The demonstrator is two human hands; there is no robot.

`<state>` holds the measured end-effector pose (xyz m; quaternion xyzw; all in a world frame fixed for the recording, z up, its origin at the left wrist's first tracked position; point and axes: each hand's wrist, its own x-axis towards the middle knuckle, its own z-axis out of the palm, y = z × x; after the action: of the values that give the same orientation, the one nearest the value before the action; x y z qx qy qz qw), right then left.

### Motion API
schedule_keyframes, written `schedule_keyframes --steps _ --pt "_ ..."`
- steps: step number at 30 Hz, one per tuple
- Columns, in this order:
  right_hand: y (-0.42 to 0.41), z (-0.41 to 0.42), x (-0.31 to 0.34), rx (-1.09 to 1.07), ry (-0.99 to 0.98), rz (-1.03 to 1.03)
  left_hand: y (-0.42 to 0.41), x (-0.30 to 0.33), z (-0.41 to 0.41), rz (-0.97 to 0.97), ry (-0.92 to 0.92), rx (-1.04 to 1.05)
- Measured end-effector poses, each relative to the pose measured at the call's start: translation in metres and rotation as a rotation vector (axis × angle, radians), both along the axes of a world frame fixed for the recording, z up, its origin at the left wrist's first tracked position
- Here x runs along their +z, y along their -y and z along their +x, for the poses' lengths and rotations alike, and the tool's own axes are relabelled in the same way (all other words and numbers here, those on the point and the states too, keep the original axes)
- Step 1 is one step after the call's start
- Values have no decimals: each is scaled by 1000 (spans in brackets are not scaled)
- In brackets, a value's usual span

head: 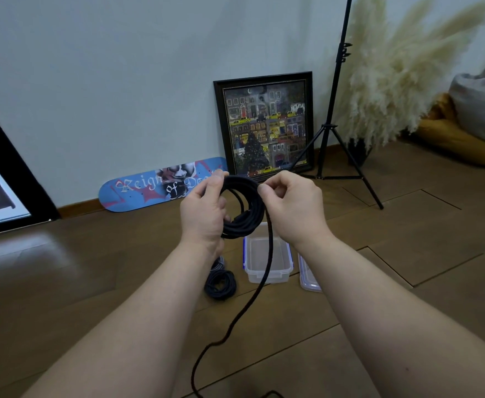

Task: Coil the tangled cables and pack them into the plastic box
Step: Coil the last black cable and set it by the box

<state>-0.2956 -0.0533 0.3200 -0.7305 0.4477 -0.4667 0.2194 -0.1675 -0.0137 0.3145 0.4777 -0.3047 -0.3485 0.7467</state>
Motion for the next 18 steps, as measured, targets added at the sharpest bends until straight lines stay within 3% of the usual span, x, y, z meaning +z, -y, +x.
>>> schedule_keyframes --steps 5,11,18 --pt "0 2 -6 12 -1 39 1 -2 -6 40 16 3" --pt "-3 2 -10 21 -113 -126 2 -3 -10 23 46 -7" --pt "-3 5 -16 -32 -19 -173 1 -1 -17 18 30 12"
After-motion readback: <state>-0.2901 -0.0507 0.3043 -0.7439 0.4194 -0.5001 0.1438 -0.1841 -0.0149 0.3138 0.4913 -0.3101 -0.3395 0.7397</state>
